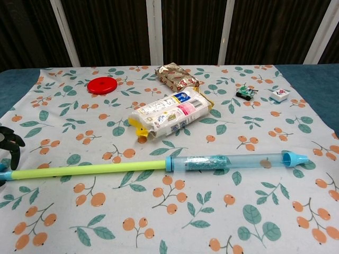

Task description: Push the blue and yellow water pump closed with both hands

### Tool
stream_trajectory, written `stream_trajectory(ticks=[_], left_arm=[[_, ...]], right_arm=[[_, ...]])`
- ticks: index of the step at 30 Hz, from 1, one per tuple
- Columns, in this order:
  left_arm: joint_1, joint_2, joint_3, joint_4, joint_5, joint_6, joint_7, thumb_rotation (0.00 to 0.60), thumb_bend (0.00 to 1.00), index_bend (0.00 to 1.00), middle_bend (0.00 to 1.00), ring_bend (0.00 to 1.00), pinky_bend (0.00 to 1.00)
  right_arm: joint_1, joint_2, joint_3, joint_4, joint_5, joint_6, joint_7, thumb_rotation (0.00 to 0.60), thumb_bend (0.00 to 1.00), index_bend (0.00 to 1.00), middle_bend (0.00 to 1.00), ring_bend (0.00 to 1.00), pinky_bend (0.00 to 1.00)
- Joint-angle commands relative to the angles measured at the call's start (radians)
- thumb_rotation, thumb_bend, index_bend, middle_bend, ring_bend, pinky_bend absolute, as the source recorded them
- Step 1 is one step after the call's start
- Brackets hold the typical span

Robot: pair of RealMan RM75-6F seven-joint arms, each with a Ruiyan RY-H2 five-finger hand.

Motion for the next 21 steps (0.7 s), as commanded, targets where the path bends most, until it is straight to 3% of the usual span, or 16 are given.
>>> stream_trajectory(ticks=[1,13,21], left_arm=[[-0.001,-0.002,0.003,0.002,-0.004,0.000,0.000,0.600,0.42,0.48,0.16,0.00,0.00],[-0.005,0.001,0.011,0.009,-0.010,0.007,-0.010,0.600,0.55,0.54,0.17,0.00,0.00],[-0.014,-0.003,0.019,0.018,0.001,0.008,-0.007,0.600,0.58,0.56,0.17,0.00,0.00]], right_arm=[[0.000,0.001,0.000,-0.001,0.000,0.000,0.000,0.600,0.39,0.00,0.00,0.00,0.00],[0.000,0.002,-0.001,-0.006,0.005,-0.004,-0.003,0.600,0.39,0.00,0.00,0.00,0.00],[0.001,0.004,-0.002,-0.010,0.009,-0.009,-0.012,0.600,0.39,0.00,0.00,0.00,0.00]])
